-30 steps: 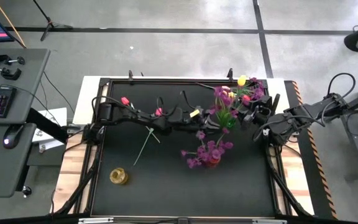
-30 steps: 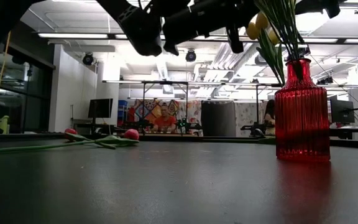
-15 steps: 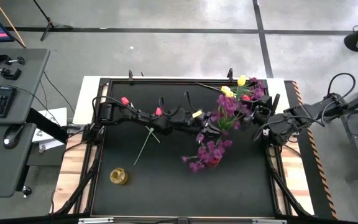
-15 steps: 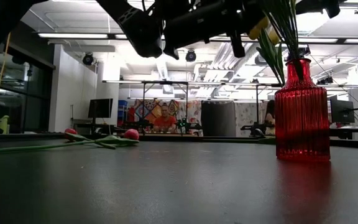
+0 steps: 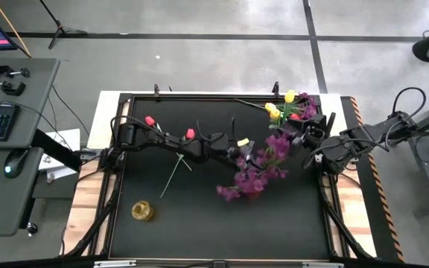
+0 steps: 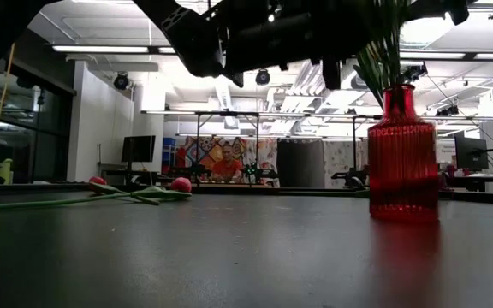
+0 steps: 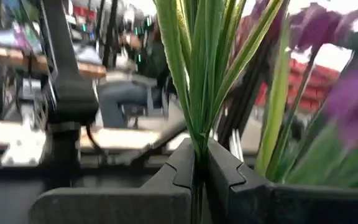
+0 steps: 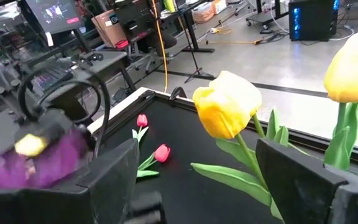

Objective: Sort flowers into vase by color
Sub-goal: Put the left purple flowers into the red flower vase, then put the bottom right pink tulip into the yellow flower vase

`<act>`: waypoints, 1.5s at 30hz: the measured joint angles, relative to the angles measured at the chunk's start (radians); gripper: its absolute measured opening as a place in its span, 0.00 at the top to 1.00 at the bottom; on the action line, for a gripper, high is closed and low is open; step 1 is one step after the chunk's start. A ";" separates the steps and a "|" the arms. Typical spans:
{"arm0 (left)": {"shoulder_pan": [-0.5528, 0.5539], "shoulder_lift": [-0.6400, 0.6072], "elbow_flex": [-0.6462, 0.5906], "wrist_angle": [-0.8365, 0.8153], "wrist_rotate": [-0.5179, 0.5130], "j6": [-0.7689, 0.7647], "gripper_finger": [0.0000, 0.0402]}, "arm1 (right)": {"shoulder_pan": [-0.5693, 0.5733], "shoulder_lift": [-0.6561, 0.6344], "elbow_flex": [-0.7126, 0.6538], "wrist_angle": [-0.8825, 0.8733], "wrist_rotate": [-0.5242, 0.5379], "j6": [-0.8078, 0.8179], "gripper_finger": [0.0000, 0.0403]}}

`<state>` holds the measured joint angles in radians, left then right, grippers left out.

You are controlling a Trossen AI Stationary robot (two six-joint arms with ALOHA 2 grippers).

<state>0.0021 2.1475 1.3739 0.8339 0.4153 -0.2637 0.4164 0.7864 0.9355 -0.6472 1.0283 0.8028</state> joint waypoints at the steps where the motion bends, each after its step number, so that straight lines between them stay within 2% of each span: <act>1: -0.002 0.000 0.000 -0.028 0.007 0.013 0.99 | 0.000 0.000 0.000 0.000 0.007 0.000 0.23; 6: -0.014 0.000 0.000 -0.089 0.013 0.089 0.98 | 0.000 0.000 0.000 -0.002 0.019 0.000 0.23; 16: -0.016 0.000 0.000 -0.160 -0.004 0.136 0.95 | 0.000 0.000 0.000 -0.005 0.018 0.000 0.23; 19: -0.013 0.000 0.000 -0.175 -0.002 0.135 0.90 | 0.000 0.000 0.000 -0.006 0.018 0.000 0.23; 24: -0.007 -0.009 0.000 -0.216 0.024 0.117 0.75 | 0.000 0.000 0.000 -0.007 0.018 0.000 0.23; 32: 0.033 -0.096 0.000 -0.410 0.029 0.147 0.53 | 0.000 0.000 0.000 -0.007 0.018 0.000 0.23; 37: 0.065 -0.156 0.000 -0.577 0.028 0.192 0.48 | 0.000 0.000 0.000 -0.008 0.017 0.000 0.23; 45: 0.125 -0.256 0.000 -0.793 0.026 0.245 0.48 | 0.000 0.000 0.000 -0.007 0.017 0.000 0.23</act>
<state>0.1266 1.8912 1.3739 0.0411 0.4412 -0.0189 0.4166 0.7863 0.9356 -0.6544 1.0451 0.8028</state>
